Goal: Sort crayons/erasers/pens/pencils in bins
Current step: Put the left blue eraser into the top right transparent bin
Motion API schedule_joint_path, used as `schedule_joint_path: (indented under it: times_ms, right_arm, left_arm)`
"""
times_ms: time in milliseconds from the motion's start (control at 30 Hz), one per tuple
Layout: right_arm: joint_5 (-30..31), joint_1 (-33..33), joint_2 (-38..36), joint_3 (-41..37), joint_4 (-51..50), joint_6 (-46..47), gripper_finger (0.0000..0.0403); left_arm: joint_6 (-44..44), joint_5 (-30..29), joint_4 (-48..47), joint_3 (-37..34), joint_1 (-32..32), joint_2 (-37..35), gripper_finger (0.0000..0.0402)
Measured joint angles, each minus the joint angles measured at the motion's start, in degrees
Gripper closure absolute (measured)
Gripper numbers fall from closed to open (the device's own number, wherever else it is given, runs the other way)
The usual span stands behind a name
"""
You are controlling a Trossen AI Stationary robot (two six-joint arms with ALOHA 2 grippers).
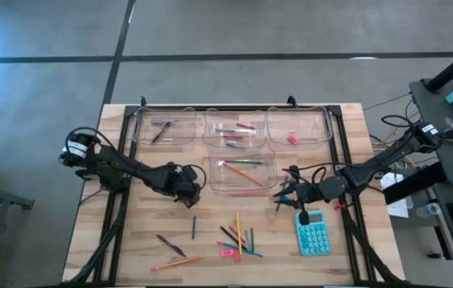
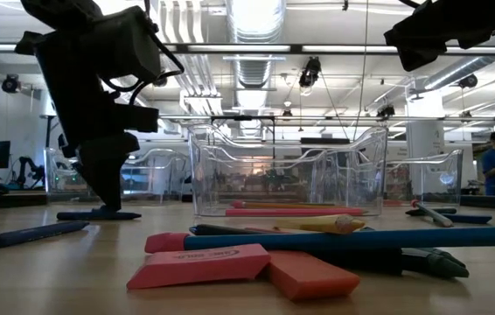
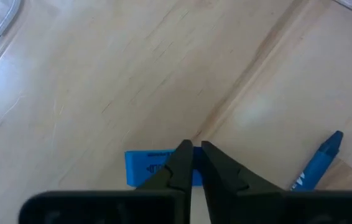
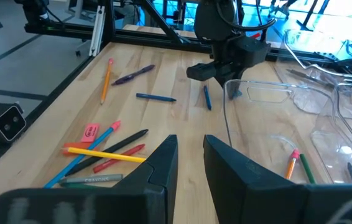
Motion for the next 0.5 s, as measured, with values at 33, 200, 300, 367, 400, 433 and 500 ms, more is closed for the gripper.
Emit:
schedule_joint_path:
  times_ms: [33, 200, 300, 367, 400, 433, 500]
  right_arm:
    - [0.00, 0.00, 0.00, 0.00, 0.00, 0.00, 0.0335]
    - [0.00, 0.00, 0.00, -0.02, 0.02, 0.13, 0.0335]
    - [-0.01, 0.00, 0.00, -0.02, 0.02, 0.15, 0.0335]
    - [-0.01, 0.00, 0.00, -0.02, 0.00, 0.15, 0.0335]
    - [-0.01, 0.00, 0.00, -0.02, 0.00, 0.15, 0.0335]
    - [-0.01, -0.01, 0.00, -0.02, 0.02, 0.15, 0.0335]
    - [-0.02, 0.00, 0.00, -0.02, 0.00, 0.15, 0.0335]
  left_arm:
    - [0.00, 0.04, -0.07, 0.22, 0.00, -0.10, 0.0395]
    - [0.07, 0.36, -1.74, 1.72, 0.04, -0.85, 0.0401]
    - [0.04, 0.32, -3.89, 3.68, 0.07, -1.80, 0.0401]
    - [0.07, 0.27, -5.35, 4.90, 0.01, -2.30, 0.0401]
    - [0.07, 0.25, -6.22, 5.46, 0.00, -2.54, 0.0401]
    - [0.20, 0.24, -6.82, 6.16, 0.00, -2.73, 0.0401]
    - [0.52, 0.14, -7.64, 7.49, 0.00, -3.30, 0.0401]
